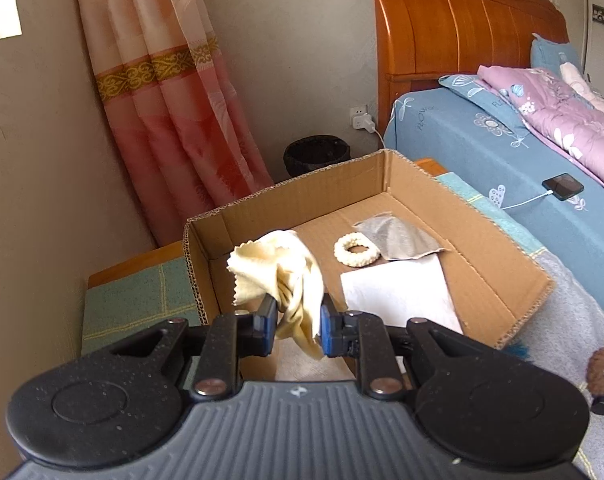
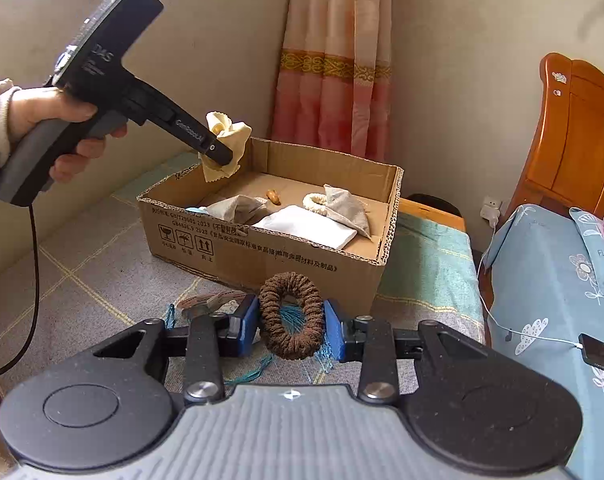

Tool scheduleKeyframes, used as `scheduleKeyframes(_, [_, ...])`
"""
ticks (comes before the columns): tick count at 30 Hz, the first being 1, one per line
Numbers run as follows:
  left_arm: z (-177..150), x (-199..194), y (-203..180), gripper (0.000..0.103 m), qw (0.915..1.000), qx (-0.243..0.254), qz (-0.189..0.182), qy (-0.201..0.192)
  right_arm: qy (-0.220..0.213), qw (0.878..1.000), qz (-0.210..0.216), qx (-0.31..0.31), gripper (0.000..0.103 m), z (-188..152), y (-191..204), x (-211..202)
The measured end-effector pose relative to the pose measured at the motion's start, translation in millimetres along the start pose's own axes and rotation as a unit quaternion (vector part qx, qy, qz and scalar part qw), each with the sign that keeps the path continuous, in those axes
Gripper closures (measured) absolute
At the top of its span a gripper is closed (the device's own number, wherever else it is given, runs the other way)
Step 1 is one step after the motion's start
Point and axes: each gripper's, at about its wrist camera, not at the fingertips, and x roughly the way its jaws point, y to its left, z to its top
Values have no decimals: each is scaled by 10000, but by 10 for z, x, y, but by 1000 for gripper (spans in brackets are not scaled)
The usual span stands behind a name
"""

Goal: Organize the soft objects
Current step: 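Carry the yellow cloth into the box with the left gripper while the right gripper carries the scrunchie, then open the right gripper over the box to drop the brown scrunchie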

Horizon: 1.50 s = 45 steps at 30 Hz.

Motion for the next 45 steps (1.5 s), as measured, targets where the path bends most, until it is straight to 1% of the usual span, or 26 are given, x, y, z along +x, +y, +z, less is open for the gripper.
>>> scheduleKeyframes(2, [10, 95, 19, 74, 10000, 29, 70, 18, -1, 10000, -44, 19, 63, 9, -20, -2])
scheduleKeyframes(4, [-7, 153, 18, 62, 9998, 36, 165, 84, 7, 10000, -76, 41, 63, 17, -34, 11])
scheduleKeyframes(5, [-18, 162, 15, 59, 9997, 25, 204, 104, 13, 9999, -90, 44, 63, 22, -38, 16])
scheduleKeyframes(6, [-34, 160, 24, 50, 9997, -6, 199, 109, 14, 9999, -111, 37, 62, 27, -32, 21])
scheduleKeyframes(7, [-54, 143, 34, 37, 9998, -51, 180, 92, 12, 9999, -128, 34, 63, 31, -32, 23])
scheduleKeyframes(9, [-96, 83, 42, 24, 9997, -96, 203, 9, 10, 9999, -126, 33, 63, 37, -34, 25])
scheduleKeyframes(16, [-155, -213, 33, 11, 9993, -104, 283, -230, -12, 9999, -128, -32, 62, 82, -10, 34])
scheduleKeyframes(21, [-256, -440, -23, 7, 9989, -164, 311, -318, -70, 9999, -138, -61, 62, 137, 10, 16])
scheduleKeyframes(23, [-331, -541, -80, 7, 9987, -170, 399, -279, -92, 9998, -138, -70, 62, 163, 16, 9])
scheduleKeyframes(26, [-491, -691, -197, 6, 9989, -146, 384, -245, -130, 9998, -137, -65, 62, 196, 17, 7])
scheduleKeyframes(30, [-712, -823, -314, 6, 9987, -276, 418, -122, -141, 9998, -103, 10, 63, 248, -18, 51])
scheduleKeyframes(33, [-804, -871, -337, 6, 9980, -444, 442, -53, -155, 9998, -76, 57, 62, 322, -56, 103])
scheduleKeyframes(36, [-844, -890, -334, 6, 9975, -560, 419, -12, -225, 9997, -59, 49, 62, 458, -101, 173])
scheduleKeyframes(40, [-876, -943, -303, 6, 9972, -607, 435, -60, -308, 9995, -55, 46, 62, 690, -173, 313])
scheduleKeyframes(45, [-931, -958, -224, 6, 9964, -704, 481, -11, -213, 9998, -30, 8, 62, 993, -229, 649])
